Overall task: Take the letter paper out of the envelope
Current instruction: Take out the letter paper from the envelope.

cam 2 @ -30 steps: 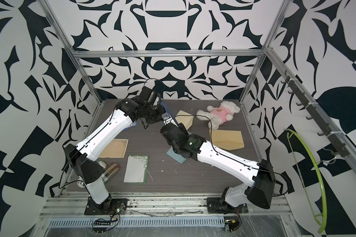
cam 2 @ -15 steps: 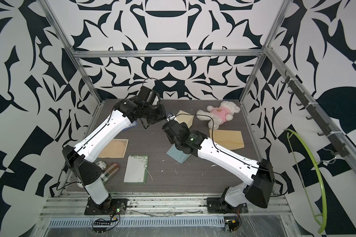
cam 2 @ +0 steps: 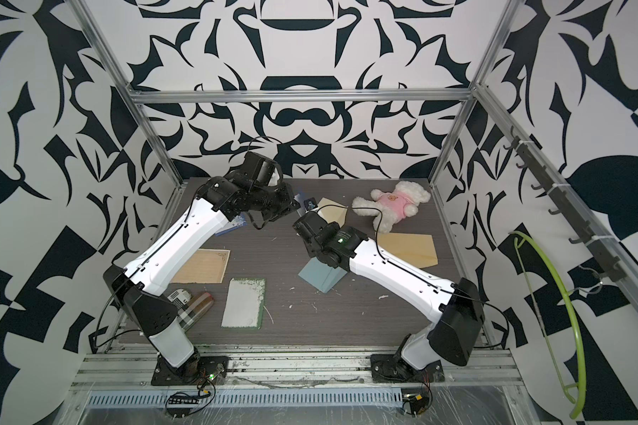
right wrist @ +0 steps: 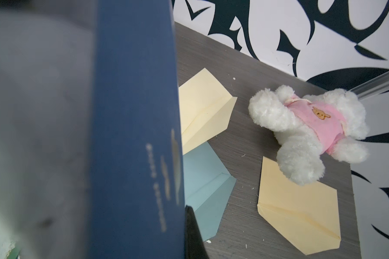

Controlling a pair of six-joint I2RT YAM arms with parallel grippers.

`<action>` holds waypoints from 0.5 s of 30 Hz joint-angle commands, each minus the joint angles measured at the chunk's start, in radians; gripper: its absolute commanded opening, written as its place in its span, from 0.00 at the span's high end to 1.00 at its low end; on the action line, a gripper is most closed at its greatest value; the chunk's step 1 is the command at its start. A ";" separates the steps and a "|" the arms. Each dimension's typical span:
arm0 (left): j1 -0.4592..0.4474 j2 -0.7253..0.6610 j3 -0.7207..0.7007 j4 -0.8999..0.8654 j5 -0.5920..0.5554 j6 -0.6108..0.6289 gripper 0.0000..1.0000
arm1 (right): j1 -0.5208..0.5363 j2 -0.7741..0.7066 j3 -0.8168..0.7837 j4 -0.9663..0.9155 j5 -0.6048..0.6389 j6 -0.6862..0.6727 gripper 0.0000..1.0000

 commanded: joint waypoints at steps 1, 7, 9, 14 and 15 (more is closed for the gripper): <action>0.001 -0.052 0.030 0.047 0.022 -0.014 1.00 | -0.031 -0.013 0.037 -0.041 -0.038 0.087 1.00; 0.007 -0.081 0.033 0.125 0.028 -0.016 1.00 | -0.105 -0.055 0.013 -0.084 -0.082 0.241 1.00; 0.013 -0.091 0.028 0.153 0.034 -0.021 1.00 | -0.125 -0.076 -0.007 -0.097 -0.075 0.295 1.00; 0.043 -0.121 0.001 0.189 0.037 -0.030 1.00 | -0.178 -0.172 -0.089 -0.148 -0.043 0.493 1.00; 0.051 -0.123 -0.003 0.183 0.036 -0.025 1.00 | -0.181 -0.196 -0.104 -0.174 -0.022 0.548 1.00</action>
